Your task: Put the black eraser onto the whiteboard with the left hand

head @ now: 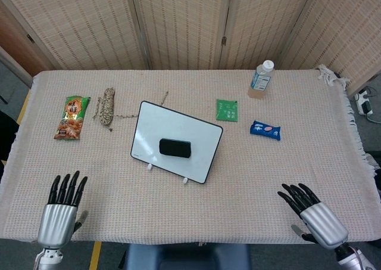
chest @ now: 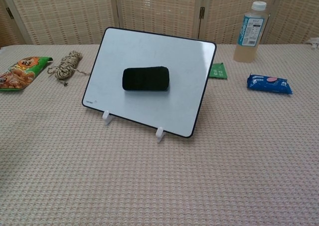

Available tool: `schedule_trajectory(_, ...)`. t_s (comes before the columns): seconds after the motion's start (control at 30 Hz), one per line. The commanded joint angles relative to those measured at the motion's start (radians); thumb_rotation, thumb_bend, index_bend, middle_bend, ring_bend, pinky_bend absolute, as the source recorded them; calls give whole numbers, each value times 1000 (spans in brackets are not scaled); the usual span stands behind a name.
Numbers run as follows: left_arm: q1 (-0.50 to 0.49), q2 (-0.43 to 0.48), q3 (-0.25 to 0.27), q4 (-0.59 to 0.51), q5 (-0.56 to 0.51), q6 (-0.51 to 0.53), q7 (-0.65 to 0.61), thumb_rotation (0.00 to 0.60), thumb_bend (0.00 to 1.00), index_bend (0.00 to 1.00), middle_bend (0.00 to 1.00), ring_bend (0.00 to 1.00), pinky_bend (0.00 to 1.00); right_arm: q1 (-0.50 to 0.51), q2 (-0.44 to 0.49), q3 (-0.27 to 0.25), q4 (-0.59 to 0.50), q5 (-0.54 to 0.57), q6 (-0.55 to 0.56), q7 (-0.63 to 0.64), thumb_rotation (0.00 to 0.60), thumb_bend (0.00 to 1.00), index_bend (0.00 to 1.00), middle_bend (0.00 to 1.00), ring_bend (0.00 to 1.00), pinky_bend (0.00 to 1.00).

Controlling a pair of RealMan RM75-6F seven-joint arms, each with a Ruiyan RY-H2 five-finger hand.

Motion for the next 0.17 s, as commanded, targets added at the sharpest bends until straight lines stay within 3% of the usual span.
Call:
schedule_trajectory(0.03,156,9,16,147,97,144,-173,600,209,0,0,0,0,0,0,3,1,3,5,4,600,348,0,0,0,0)
schedule_trajectory(0.17,160,34,5,123,75,71,-179,600,208,0,0,0,0,2,2,-3,7,-9,5,7,600,348,0,0,0,0)
